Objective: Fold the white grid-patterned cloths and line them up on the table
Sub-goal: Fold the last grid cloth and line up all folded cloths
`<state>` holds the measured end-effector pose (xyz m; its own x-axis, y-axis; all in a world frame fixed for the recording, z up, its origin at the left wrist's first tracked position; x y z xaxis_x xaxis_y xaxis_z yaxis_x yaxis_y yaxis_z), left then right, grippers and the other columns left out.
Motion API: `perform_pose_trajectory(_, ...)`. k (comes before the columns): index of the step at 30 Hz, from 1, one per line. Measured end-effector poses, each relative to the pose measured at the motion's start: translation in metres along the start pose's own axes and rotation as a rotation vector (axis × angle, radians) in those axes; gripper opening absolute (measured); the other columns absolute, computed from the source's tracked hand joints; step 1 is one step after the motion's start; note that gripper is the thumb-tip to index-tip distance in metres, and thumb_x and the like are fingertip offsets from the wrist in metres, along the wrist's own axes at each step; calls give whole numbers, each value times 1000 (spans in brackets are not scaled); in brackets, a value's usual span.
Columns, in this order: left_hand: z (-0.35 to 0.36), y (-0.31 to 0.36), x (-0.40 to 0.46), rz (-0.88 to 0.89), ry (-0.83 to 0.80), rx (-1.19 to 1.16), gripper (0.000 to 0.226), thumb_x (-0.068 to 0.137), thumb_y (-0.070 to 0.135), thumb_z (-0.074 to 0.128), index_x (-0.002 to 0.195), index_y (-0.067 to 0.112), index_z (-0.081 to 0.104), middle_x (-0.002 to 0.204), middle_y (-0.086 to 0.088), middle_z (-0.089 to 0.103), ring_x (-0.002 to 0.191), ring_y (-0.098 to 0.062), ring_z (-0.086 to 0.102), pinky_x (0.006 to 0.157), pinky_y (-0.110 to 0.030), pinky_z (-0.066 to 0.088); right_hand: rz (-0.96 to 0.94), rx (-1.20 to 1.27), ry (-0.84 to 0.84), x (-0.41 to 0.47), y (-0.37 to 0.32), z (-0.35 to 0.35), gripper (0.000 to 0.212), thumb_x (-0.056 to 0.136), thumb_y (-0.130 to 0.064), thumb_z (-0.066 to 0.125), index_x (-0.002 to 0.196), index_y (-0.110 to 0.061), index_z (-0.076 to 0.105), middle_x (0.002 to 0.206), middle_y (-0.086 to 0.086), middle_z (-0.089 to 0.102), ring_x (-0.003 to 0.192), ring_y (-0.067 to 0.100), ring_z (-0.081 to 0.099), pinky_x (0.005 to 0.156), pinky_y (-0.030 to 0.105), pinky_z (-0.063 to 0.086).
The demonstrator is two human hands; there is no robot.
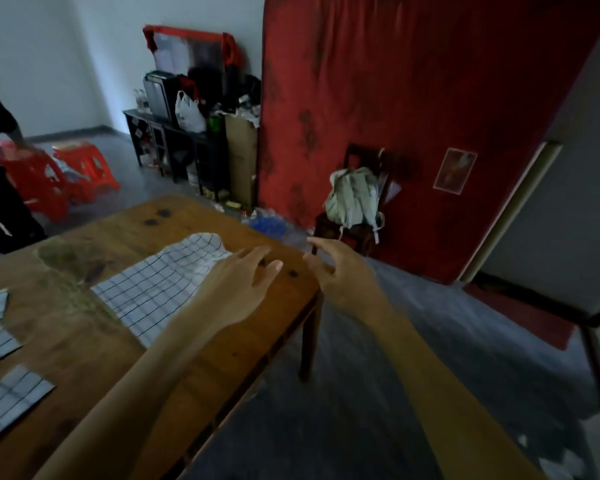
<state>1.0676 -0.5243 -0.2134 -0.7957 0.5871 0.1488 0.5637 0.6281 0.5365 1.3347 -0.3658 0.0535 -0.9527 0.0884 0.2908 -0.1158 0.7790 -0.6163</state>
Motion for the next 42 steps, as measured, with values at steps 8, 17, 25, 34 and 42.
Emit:
perform_pose_trajectory(8,-182,274,-7,30,208,67,61,92,54,29,141,19,41,138,-5,51,120,-22,51,94,-32,39,-67,-38,74,115,57,-54,46,99,-42,48,138,-17,52,139,2,53,125,15,49,105,30,39)
perform_pose_trajectory(17,-173,327,207,221,294,-4,46,98,44,40,133,18,51,131,-5,56,117,-24,54,95,-34,41,-24,-151,198,241,156,-155,42,99,-40,50,135,-19,55,134,3,57,122,16,52,97,26,39)
perform_pose_trajectory(25,-144,374,334,289,290,40,45,98,41,42,136,18,49,135,-3,54,122,-20,51,96,-24,35,-12,-119,230,326,241,-231,45,100,-40,48,140,-20,49,143,-1,49,129,13,46,103,22,34)
perform_pose_trajectory(34,-124,422,489,245,397,103,47,98,45,38,135,19,50,136,-3,54,123,-22,51,101,-36,41,-142,-103,269,446,349,-298,46,100,-40,48,141,-19,48,142,-1,50,127,14,48,96,18,32)
perform_pose_trajectory(42,-115,431,582,28,498,107,64,90,59,30,136,18,49,133,-3,55,116,-22,55,96,-37,45,-303,-114,163,561,411,-328,46,100,-40,48,140,-18,49,143,0,50,131,14,44,108,26,30)
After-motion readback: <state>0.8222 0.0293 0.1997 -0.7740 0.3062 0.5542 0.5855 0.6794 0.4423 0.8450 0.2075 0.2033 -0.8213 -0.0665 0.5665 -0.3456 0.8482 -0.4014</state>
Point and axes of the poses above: each hand's wrist, its own x-axis towards the middle knuckle, its own z-axis out of the palm, y = z × x, the point moved 3 cm from there along x, towards the middle knuckle
